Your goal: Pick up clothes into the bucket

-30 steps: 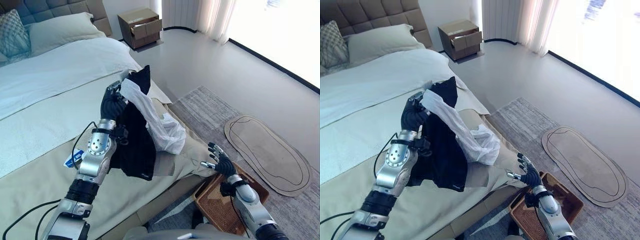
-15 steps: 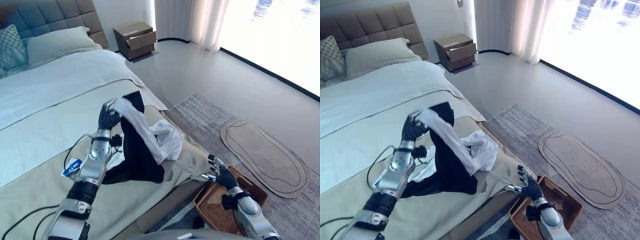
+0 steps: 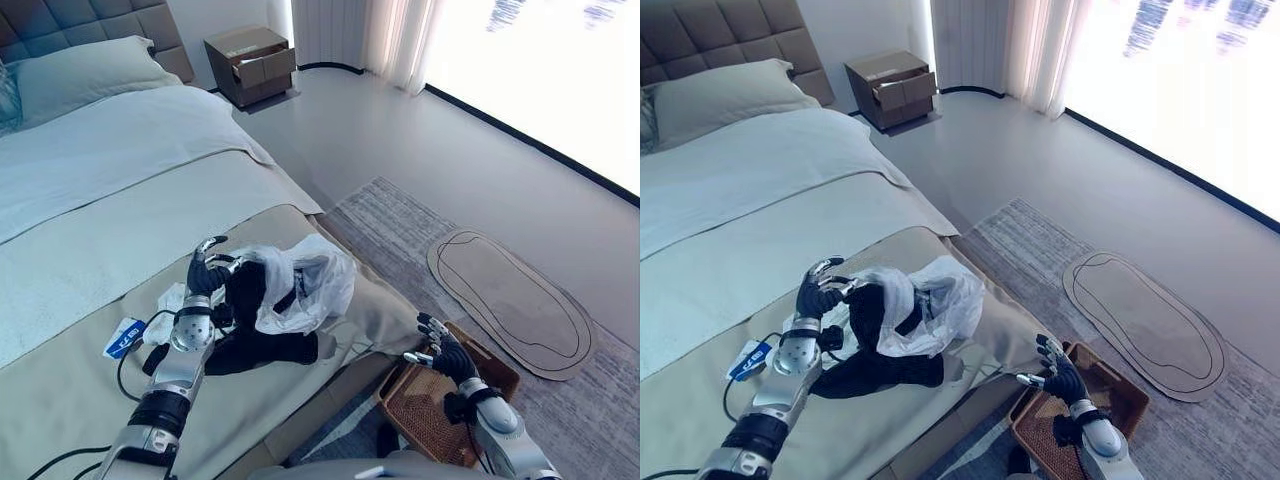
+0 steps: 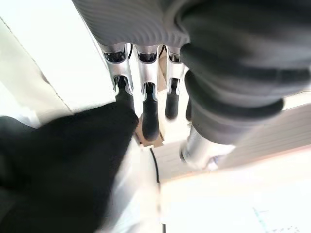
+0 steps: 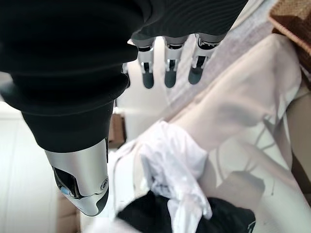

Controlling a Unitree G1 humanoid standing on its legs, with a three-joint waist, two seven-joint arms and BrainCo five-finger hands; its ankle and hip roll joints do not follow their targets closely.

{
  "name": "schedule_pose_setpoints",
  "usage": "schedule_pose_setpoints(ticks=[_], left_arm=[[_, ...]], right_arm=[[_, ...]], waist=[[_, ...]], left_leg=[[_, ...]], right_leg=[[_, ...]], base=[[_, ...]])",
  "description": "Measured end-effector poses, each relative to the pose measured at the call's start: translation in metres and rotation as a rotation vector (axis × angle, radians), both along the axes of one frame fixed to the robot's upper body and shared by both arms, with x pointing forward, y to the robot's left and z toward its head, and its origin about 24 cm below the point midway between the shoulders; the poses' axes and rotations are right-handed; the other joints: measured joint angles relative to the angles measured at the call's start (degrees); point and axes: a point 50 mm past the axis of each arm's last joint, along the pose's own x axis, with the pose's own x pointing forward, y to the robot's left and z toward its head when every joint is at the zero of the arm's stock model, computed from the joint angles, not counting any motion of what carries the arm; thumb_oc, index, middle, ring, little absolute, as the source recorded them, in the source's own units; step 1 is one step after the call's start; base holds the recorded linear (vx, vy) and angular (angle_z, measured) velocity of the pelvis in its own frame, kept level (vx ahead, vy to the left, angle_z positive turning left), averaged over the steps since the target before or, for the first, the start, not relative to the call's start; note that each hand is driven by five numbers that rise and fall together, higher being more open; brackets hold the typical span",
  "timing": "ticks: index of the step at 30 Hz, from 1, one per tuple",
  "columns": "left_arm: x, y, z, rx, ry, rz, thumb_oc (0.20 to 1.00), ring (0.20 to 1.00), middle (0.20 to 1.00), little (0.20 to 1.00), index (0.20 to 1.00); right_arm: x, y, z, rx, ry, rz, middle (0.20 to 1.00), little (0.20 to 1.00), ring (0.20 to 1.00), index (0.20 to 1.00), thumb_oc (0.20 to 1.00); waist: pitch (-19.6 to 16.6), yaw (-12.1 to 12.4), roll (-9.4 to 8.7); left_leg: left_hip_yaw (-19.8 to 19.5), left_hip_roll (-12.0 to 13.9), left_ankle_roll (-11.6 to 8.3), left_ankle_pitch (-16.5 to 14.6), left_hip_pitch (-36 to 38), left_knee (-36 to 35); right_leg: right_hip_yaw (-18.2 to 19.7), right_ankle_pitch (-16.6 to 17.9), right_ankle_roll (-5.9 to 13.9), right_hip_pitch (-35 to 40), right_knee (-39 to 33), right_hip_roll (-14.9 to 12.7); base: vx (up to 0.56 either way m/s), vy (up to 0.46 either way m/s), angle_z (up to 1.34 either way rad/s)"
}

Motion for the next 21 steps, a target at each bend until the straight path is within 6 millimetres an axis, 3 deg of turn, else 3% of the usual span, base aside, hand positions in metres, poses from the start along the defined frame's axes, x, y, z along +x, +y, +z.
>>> schedule_pose_setpoints(ticks=[18, 19, 20, 21], left_arm=[[-0.002, 0.001, -0.003, 0.003, 0.004, 0.004, 0.200, 0.200, 0.200, 0.200, 0.200], [-0.003, 0.002, -0.005, 0.010, 0.016, 0.009, 0.548, 0.548, 0.548, 0.548, 0.548], [-0.004, 0.003, -0.007, 0.013, 0.024, 0.015, 1.000, 1.000, 1.000, 1.000, 1.000], [-0.005, 0.006, -0.011, 0.017, 0.040, 0.031, 1.000, 1.000, 1.000, 1.000, 1.000]], right_arm=[[0.000, 0.000, 0.000, 0.000, 0.000, -0.002, 1.000, 1.000, 1.000, 1.000, 1.000], [0.000, -0.001, 0.000, -0.001, -0.001, -0.003, 1.000, 1.000, 1.000, 1.000, 1.000], [0.000, -0.001, 0.000, -0.001, -0.001, -0.003, 1.000, 1.000, 1.000, 1.000, 1.000], [0.000, -0.001, 0.000, -0.001, -0.003, -0.003, 1.000, 1.000, 1.000, 1.000, 1.000]], waist=[[2.2, 0.0, 0.69], [2.4, 0.0, 0.74], [2.4, 0.0, 0.75], [2.5, 0.0, 0.76]], left_leg=[[0.0, 0.0, 0.00, 0.0, -0.2, 0.1], [0.0, 0.0, 0.01, 0.0, -0.2, 0.1], [0.0, 0.0, 0.01, 0.0, -0.3, 0.2], [0.1, 0.0, 0.01, 0.0, -0.8, 0.3]], right_leg=[[0.1, 0.0, 0.01, -0.2, 0.0, 0.0], [0.1, 0.0, 0.02, -0.2, 0.0, 0.0], [0.1, 0.0, 0.02, -0.3, 0.0, 0.0], [0.1, 0.0, 0.02, -0.8, 0.1, 0.0]], base=[[0.00, 0.000, 0.00], [-0.05, 0.009, -0.01], [-0.08, 0.007, -0.01], [-0.11, 0.005, -0.02]])
